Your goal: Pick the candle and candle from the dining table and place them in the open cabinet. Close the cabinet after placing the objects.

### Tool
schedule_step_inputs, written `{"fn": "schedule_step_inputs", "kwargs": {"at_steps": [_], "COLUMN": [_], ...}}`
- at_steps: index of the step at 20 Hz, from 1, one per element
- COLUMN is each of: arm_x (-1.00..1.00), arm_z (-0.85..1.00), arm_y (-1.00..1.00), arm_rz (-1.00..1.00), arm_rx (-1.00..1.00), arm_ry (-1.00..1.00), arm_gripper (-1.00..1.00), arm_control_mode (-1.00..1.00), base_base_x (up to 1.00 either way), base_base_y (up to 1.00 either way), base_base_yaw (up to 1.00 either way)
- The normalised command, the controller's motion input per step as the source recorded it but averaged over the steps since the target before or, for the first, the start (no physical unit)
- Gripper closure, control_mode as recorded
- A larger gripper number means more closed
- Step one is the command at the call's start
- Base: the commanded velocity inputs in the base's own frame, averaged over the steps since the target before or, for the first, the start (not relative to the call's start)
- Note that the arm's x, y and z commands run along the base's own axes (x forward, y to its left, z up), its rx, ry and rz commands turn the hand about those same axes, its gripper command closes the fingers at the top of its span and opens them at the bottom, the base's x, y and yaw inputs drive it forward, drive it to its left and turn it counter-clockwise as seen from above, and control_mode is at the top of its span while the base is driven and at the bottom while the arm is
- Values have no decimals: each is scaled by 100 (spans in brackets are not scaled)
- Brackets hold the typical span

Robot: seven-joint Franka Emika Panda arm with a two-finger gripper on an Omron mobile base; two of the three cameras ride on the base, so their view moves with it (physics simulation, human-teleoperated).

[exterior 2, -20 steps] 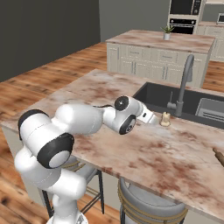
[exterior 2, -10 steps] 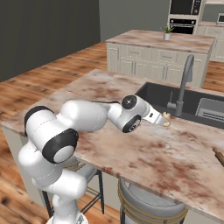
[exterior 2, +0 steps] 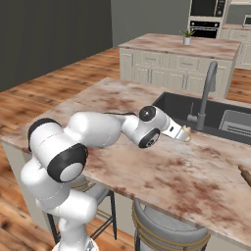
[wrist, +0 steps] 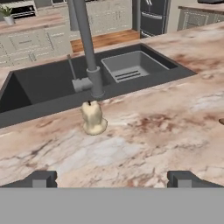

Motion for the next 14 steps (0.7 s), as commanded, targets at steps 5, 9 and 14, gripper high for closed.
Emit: {"fn": "schedule_step_inputs", "kwargs": {"at_steps": [5, 9, 14], "arm_x": [0, 0, 4], "arm_z": [-5, -9, -15], "arm_y": [0, 0, 0], "arm_rz": [0, 0, 0], "arm_rx": [0, 0, 0], "arm_ry": [2, 3, -9], "arm_gripper": [-100, -100, -100], "arm_control_mode": [-100, -100, -100], "base_base_x": [0, 0, 0], "base_base_y": [0, 0, 0], "base_base_yaw": [0, 0, 0]}}
